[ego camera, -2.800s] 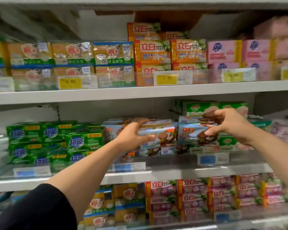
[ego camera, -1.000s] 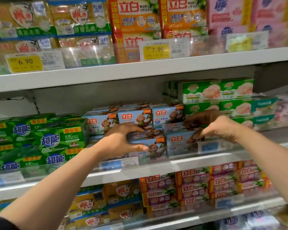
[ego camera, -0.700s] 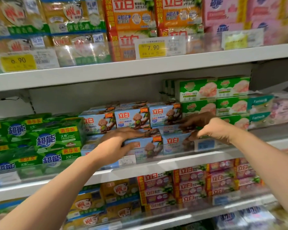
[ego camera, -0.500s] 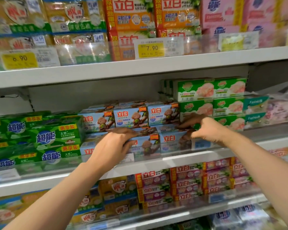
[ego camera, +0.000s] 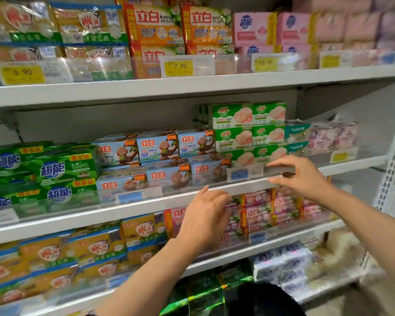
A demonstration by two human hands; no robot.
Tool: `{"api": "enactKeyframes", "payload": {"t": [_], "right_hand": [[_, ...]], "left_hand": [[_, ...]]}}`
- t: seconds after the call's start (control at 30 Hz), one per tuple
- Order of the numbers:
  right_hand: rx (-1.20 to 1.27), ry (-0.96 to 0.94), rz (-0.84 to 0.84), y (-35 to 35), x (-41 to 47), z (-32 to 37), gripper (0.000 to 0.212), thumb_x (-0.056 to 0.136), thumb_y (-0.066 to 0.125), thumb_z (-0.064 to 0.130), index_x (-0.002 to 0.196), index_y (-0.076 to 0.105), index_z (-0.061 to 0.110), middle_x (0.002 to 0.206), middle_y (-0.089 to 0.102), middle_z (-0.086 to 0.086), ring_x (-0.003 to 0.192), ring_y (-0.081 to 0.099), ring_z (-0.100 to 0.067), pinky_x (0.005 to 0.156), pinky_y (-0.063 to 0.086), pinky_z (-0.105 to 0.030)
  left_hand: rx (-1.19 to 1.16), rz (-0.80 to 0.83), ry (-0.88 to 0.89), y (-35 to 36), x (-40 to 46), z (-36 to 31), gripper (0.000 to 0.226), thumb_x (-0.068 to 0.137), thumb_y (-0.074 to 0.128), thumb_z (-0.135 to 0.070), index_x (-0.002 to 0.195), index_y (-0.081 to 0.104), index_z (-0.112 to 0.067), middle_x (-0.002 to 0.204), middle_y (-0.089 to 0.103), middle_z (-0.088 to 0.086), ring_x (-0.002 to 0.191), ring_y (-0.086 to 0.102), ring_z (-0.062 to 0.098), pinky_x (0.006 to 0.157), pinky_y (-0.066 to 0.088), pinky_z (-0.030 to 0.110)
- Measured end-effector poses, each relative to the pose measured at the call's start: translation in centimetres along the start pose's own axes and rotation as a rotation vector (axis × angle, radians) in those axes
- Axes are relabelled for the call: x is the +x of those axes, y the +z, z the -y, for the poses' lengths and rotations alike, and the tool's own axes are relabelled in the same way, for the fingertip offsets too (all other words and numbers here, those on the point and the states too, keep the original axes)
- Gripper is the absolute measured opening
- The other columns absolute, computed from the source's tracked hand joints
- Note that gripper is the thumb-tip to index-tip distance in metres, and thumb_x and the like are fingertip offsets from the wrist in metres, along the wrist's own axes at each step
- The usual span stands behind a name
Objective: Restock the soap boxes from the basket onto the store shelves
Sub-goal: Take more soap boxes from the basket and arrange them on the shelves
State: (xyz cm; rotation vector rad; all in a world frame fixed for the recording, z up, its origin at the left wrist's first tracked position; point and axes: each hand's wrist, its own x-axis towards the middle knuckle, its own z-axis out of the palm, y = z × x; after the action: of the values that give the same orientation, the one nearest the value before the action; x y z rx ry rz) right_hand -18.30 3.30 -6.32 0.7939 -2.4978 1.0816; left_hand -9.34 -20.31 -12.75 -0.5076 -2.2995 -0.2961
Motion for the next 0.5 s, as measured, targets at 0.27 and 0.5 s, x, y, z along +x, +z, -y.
{"api": "enactKeyframes", "payload": {"t": [0.27, 0.5], "right_hand": [[-0.087, 0.379, -0.147, -14.4, -20.3, -6.6, 0.023, 0.074, 0.079, 0.006, 0.088, 0.07, 0.021, 0.092, 0.072, -0.004, 0.084, 0.067, -0.01, 0.077, 0.049, -0.009], [-0.158, 0.773, -0.223, -20.5, -40.4, -9.8, 0.025, 0.073, 0.078, 0.0, 0.085, 0.068, 0.019, 0.085, 0.073, -0.01, 0.07, 0.066, -0.007, 0.073, 0.052, -0.021]], "left_hand": [[-0.434, 0.196, 0.386, 8.9, 2.5, -19.2, 0.022, 0.085, 0.06, -0.022, 0.099, 0.071, -0.01, 0.097, 0.071, 0.008, 0.089, 0.064, 0.027, 0.082, 0.044, 0.03], [-0.74, 0.43, 0.64, 13.6, -0.3, -36.4, 0.02, 0.081, 0.064, -0.017, 0.094, 0.072, -0.004, 0.094, 0.072, 0.011, 0.091, 0.066, 0.028, 0.084, 0.046, 0.032]]}}
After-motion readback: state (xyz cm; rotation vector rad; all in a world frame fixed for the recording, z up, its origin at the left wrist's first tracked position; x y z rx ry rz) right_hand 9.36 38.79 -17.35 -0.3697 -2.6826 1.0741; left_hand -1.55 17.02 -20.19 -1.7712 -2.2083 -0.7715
